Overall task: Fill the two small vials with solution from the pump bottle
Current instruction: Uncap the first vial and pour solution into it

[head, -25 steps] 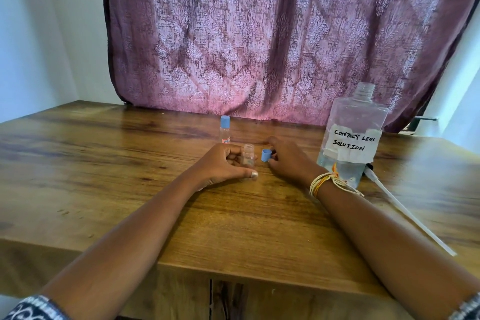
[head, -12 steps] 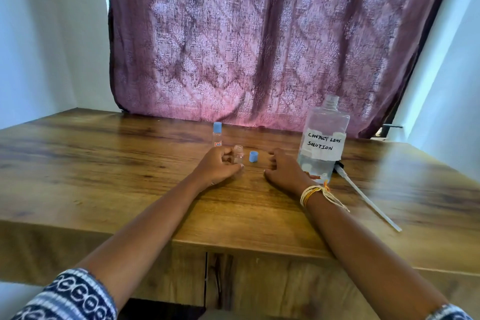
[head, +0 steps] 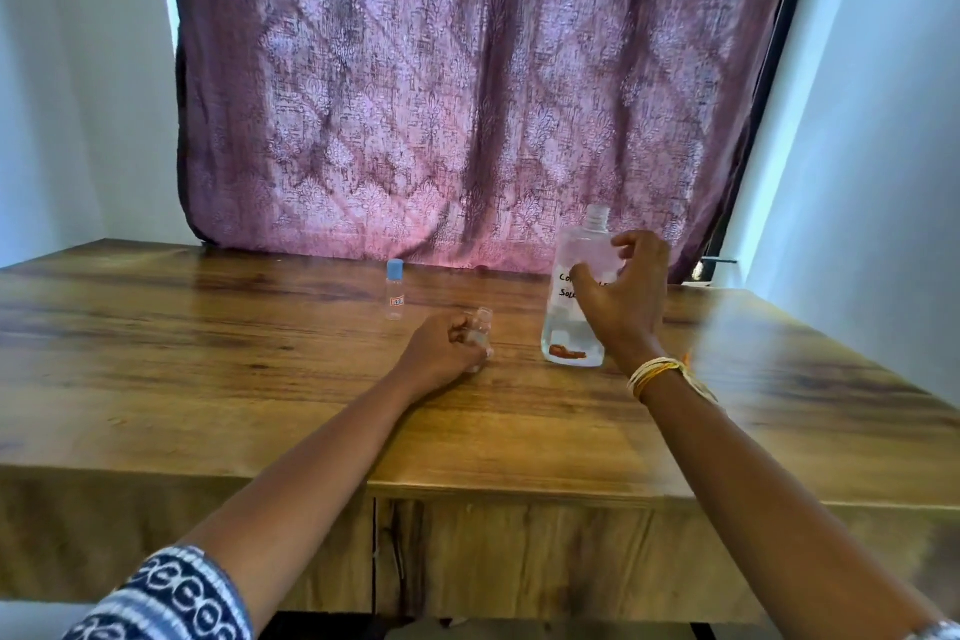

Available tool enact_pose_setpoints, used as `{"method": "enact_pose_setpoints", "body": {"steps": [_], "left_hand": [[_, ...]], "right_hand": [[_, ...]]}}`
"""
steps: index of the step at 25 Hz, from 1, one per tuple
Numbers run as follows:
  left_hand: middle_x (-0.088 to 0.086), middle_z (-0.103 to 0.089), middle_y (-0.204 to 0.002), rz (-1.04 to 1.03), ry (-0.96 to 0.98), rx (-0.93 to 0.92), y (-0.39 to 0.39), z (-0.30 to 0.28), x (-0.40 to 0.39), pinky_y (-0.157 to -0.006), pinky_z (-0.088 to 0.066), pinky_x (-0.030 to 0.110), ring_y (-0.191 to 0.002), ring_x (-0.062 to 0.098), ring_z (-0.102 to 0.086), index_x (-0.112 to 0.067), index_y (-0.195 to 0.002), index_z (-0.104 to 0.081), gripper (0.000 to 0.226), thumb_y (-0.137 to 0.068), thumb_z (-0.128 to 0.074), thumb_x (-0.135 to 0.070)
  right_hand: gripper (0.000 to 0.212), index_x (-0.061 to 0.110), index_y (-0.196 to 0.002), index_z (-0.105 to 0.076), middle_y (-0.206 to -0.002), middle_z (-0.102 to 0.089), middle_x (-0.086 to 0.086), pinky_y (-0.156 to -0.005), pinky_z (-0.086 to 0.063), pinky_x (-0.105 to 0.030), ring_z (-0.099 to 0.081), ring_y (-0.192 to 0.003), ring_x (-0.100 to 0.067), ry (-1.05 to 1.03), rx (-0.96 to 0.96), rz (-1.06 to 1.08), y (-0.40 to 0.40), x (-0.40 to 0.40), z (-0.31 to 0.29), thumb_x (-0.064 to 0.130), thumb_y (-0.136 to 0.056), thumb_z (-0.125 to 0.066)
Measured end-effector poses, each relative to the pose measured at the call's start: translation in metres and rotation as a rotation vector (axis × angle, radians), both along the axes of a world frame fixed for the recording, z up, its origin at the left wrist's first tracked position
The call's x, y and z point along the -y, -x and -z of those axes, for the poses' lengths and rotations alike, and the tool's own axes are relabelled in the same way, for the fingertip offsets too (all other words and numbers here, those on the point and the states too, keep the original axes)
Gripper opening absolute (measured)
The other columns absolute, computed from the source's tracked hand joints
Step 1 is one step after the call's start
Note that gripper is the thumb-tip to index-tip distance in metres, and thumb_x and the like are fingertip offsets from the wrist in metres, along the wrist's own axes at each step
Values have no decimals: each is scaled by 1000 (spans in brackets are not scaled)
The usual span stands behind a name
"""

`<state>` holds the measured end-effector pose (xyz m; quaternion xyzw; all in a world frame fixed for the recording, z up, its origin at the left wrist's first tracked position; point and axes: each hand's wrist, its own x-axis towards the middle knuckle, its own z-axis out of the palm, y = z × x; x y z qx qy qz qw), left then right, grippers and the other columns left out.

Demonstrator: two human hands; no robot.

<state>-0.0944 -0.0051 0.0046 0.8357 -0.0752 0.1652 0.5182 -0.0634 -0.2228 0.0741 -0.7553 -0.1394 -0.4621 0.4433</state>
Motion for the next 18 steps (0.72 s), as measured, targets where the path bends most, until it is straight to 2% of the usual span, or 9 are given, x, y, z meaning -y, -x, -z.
{"method": "enact_pose_setpoints", "body": {"steps": [2, 4, 6, 7, 8, 10, 12, 14, 18], "left_hand": [[3, -75, -100, 0, 3, 3, 0, 2, -1, -83, -52, 30, -90, 16, -70, -16, -106, -71, 30, -76, -77, -15], [3, -75, -102, 5, 20, 3, 0, 2, -2, -84, -52, 31, -91, 16, -70, -13, -109, -71, 33, -77, -77, -15], [5, -76, -102, 20, 42, 13, -1, 4, -2, -84, -53, 31, -90, 16, -70, -11, -108, -71, 30, -79, -77, -14], [7, -76, -102, 25, 69, 12, -2, 4, -3, -84, -54, 32, -90, 17, -70, -11, -107, -72, 29, -79, -78, -14], [9, -76, -101, 28, 104, 7, -3, 5, -4, -85, -55, 34, -91, 19, -70, -10, -105, -73, 27, -79, -79, -15], [8, -78, -96, 24, 117, -10, -5, 4, -8, -85, -56, 37, -91, 21, -72, -11, -99, -75, 25, -78, -81, -23], [2, -78, -86, 25, 52, -16, -10, 2, -13, -77, -54, 33, -79, 12, -72, -14, -91, -77, 23, -76, -82, -31], [0, -78, -80, 28, 13, -16, -14, 1, -15, -71, -52, 30, -71, 7, -69, -15, -86, -78, 25, -73, -83, -36], [-1, -79, -90, 71, 38, -27, -21, 4, -18, -86, -57, 36, -89, 14, -74, -18, -90, -78, 28, -68, -87, -32]], "right_hand": [[72, 10, -129, -39, -124, -43, -10, -94, -43, -34, -44, -114, -21, 20, -137, 6, -16, 10, -7, 30, -70, -77], [88, 11, -142, -27, -139, -40, -14, -99, -44, -38, -45, -123, -26, -29, -339, -119, -29, 15, -10, 28, -74, -79], [84, 10, -142, -30, -136, -51, -17, -77, -56, -30, -61, -106, -23, -206, -455, -353, -37, 16, -13, 19, -75, -80], [81, 8, -139, -35, -129, -58, -17, -65, -57, -25, -67, -95, -20, -279, -480, -434, -39, 16, -13, 15, -73, -81], [77, 6, -135, -41, -122, -63, -18, -60, -58, -25, -70, -88, -19, -316, -494, -476, -42, 16, -13, 14, -71, -83], [67, 4, -125, -53, -112, -69, -21, -70, -62, -41, -72, -87, -28, -329, -529, -554, -47, 16, -10, 15, -67, -85], [58, 3, -119, -59, -106, -71, -22, -82, -58, -56, -71, -92, -38, -344, -551, -633, -48, 11, -7, 16, -67, -84], [61, 2, -117, -58, -106, -71, -24, -82, -58, -54, -71, -92, -39, -374, -534, -639, -50, 3, -6, 16, -65, -85], [55, 6, -113, -58, -108, -71, -17, -77, -61, -41, -72, -91, -28, -328, -375, -533, -58, -17, -2, 7, -66, -86]]}}
